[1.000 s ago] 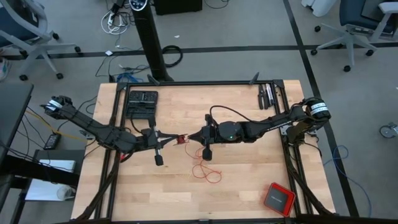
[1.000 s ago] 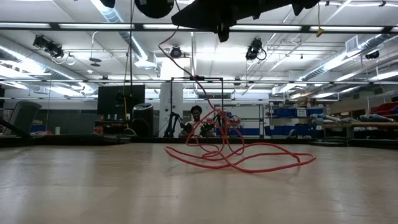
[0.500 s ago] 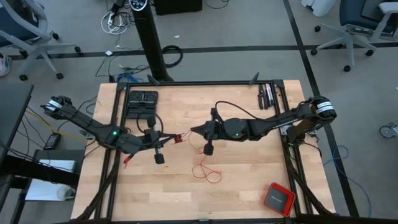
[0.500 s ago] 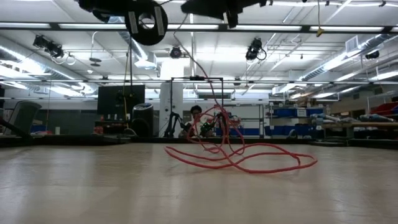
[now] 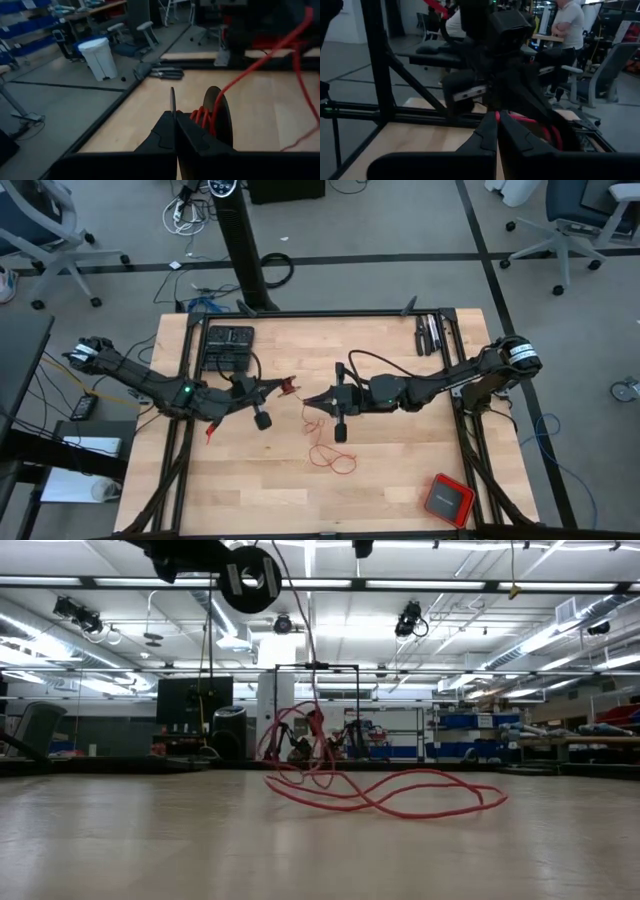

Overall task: Coil cords
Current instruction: Uncoil the red wire from the spool

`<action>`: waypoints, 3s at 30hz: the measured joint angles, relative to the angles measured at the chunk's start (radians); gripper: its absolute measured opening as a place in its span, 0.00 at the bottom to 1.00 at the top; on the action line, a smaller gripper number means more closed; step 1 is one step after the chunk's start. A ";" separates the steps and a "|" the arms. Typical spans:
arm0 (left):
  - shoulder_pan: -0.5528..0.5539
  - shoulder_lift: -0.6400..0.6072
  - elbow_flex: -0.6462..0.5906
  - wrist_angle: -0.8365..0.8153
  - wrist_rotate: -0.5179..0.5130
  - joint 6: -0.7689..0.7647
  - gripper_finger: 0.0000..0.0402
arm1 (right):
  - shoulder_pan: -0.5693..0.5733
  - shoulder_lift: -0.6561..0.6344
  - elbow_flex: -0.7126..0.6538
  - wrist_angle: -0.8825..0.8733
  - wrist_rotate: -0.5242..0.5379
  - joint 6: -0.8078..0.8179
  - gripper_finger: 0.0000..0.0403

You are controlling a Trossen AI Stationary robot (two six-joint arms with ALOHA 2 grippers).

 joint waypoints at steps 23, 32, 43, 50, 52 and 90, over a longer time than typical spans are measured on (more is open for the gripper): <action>0.078 0.240 -0.001 0.492 -0.096 0.318 0.00 | 0.037 0.063 0.002 -0.099 -0.003 0.140 0.00; 0.011 0.209 -0.002 0.625 -0.079 0.289 0.00 | -0.039 0.063 0.002 -0.381 0.046 0.335 0.00; -0.096 0.147 -0.001 0.521 0.005 0.405 0.00 | -0.109 0.053 0.002 -0.674 0.209 0.489 0.00; -0.120 0.131 -0.001 0.272 0.016 0.323 0.00 | -0.129 -0.023 0.000 -0.696 0.376 0.466 0.00; -0.127 0.131 -0.001 0.245 0.026 0.295 0.00 | -0.129 -0.039 0.000 -0.655 0.409 0.425 0.00; 0.001 0.132 -0.001 0.247 -0.257 0.187 0.00 | 0.026 0.091 0.054 -0.132 -0.199 0.129 0.00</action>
